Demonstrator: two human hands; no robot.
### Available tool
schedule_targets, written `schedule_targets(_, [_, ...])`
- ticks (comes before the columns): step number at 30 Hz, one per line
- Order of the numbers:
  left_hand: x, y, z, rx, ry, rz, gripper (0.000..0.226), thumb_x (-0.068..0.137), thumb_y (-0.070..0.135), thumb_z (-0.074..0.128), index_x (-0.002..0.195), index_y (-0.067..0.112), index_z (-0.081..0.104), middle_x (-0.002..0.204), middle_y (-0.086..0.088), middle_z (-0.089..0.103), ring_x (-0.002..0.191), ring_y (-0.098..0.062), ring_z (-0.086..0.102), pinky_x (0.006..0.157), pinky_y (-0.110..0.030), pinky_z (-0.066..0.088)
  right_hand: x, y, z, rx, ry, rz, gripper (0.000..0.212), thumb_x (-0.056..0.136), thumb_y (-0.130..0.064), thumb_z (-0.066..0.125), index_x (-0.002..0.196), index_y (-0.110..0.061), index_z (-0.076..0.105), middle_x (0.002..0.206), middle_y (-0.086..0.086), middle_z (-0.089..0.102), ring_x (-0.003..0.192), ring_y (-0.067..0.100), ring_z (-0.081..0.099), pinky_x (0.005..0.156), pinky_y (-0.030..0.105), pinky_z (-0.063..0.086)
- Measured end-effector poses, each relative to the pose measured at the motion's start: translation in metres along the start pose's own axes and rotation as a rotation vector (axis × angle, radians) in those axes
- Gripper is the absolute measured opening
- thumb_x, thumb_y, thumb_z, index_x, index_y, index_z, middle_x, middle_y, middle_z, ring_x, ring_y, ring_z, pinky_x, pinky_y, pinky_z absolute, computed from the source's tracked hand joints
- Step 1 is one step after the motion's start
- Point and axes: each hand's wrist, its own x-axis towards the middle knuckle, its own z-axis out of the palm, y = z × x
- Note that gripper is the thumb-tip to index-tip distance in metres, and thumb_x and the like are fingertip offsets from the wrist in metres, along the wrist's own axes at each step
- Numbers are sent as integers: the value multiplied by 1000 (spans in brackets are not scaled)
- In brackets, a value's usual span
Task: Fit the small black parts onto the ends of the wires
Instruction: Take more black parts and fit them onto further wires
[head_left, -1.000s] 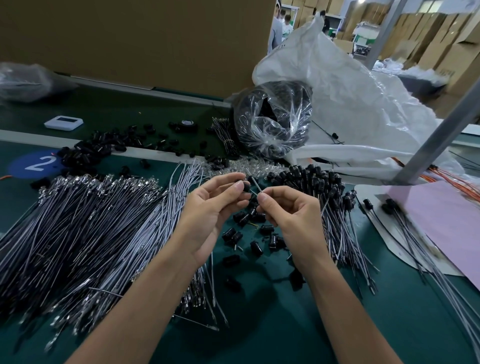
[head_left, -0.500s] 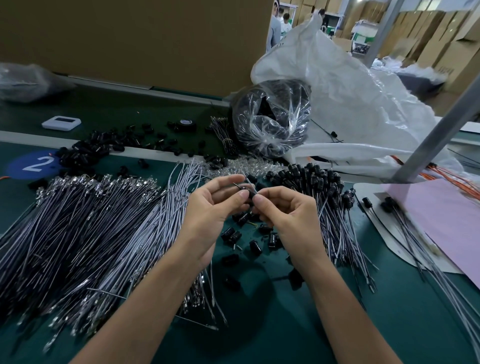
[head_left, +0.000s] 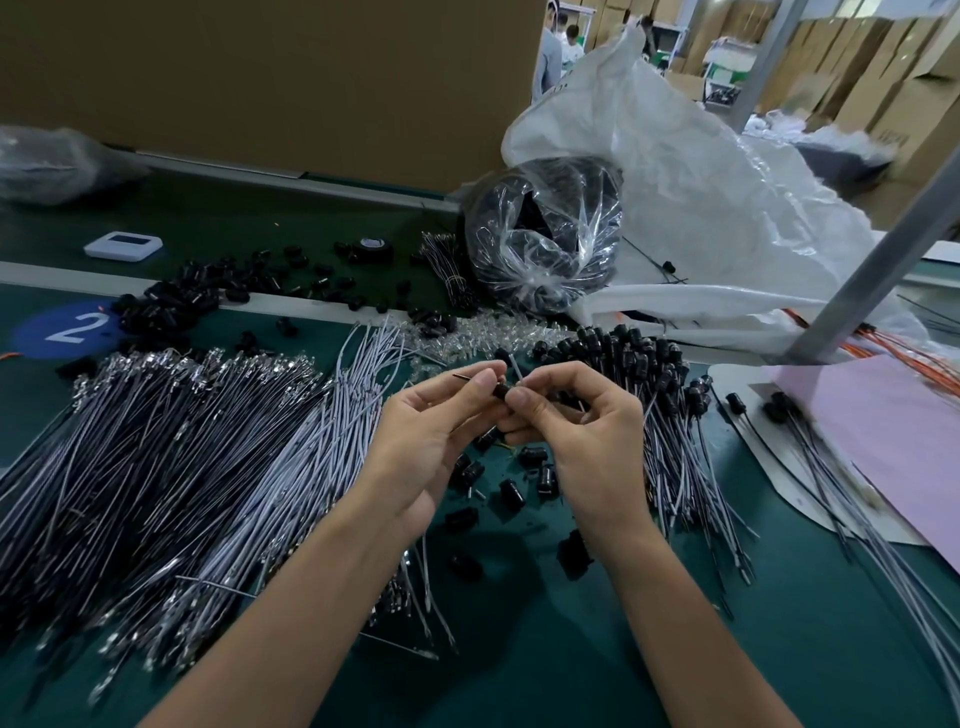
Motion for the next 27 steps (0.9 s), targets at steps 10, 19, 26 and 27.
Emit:
schedule_targets(10, [8, 13, -14, -248, 189, 86, 14, 69, 4, 69, 75, 11, 79, 85, -8, 77, 81, -16, 75, 71, -22, 59, 6, -1, -14, -361, 41, -110, 2, 80, -14, 79, 79, -13, 77, 71, -1, 71, 64, 16, 63, 58, 26, 50])
schedule_targets(19, [7, 11, -12, -201, 159, 116, 18, 69, 5, 69, 86, 8, 75, 88, -8, 76, 84, -17, 74, 72, -21, 58, 5, 0, -10, -440, 17, -138, 4, 78, -12, 80, 78, -9, 78, 71, 1, 70, 59, 5, 57, 57, 13, 39])
schedule_targets(26, [5, 4, -7, -187, 129, 141, 17, 70, 5, 69, 86, 7, 75, 90, -10, 76, 85, -18, 74, 72, -22, 58, 3, 2, -6, -442, 15, -169, 5, 83, -15, 77, 80, -11, 77, 69, -2, 68, 57, 5, 55, 55, 12, 38])
schedule_targets(27, [6, 4, -7, -188, 131, 148, 18, 70, 5, 70, 87, 7, 75, 90, -10, 76, 86, -18, 74, 72, -22, 58, 3, 2, -6, -444, 12, -169, 6, 84, -15, 76, 80, -10, 77, 69, -1, 68, 57, 5, 55, 55, 12, 38])
